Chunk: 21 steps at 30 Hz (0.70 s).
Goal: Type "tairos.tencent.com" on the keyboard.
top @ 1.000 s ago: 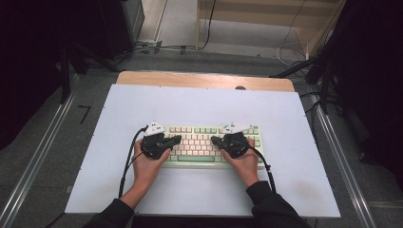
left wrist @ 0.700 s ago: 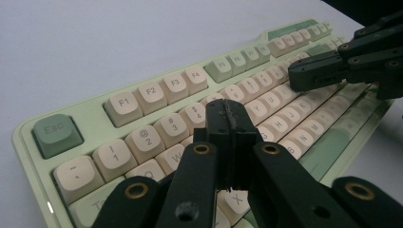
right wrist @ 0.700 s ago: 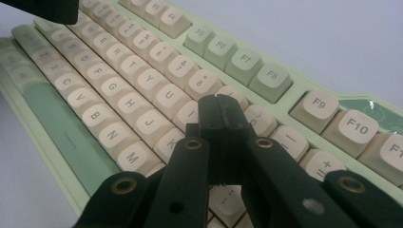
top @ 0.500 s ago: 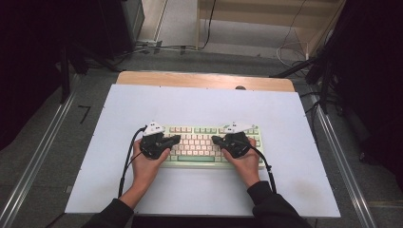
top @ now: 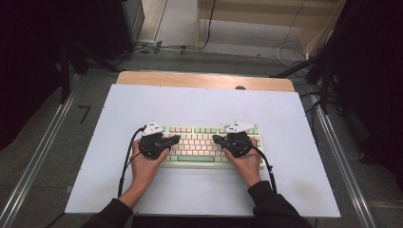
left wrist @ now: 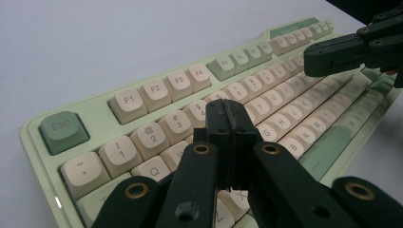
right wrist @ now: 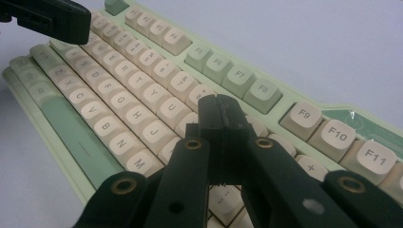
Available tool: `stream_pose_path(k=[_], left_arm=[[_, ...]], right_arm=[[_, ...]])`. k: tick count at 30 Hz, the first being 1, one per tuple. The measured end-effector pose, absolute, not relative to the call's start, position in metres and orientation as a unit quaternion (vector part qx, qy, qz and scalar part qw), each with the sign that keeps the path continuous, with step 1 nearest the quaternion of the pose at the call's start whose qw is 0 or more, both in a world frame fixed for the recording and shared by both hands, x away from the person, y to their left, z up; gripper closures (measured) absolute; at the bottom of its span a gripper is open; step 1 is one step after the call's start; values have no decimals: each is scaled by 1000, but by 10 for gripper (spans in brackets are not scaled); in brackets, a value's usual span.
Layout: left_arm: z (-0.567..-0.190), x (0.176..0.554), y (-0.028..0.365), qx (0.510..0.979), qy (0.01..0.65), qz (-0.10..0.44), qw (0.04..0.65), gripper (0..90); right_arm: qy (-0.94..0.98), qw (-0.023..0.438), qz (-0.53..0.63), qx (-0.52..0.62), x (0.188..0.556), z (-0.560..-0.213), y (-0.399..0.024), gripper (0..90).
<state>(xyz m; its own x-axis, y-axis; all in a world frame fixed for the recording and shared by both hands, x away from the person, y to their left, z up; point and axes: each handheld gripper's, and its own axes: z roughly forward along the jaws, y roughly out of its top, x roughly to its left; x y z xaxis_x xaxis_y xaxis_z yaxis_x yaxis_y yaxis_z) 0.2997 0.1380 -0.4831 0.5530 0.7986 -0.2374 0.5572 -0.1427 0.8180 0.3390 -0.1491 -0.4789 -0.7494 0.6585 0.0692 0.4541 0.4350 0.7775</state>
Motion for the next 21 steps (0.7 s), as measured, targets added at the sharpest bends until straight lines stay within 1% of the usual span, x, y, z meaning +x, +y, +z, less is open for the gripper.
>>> stream_pose_path(k=[21], left_arm=[[-488,298,143,755,458,126,452,900]], right_arm=[[838,125,415,333,338,-478,-150,875]])
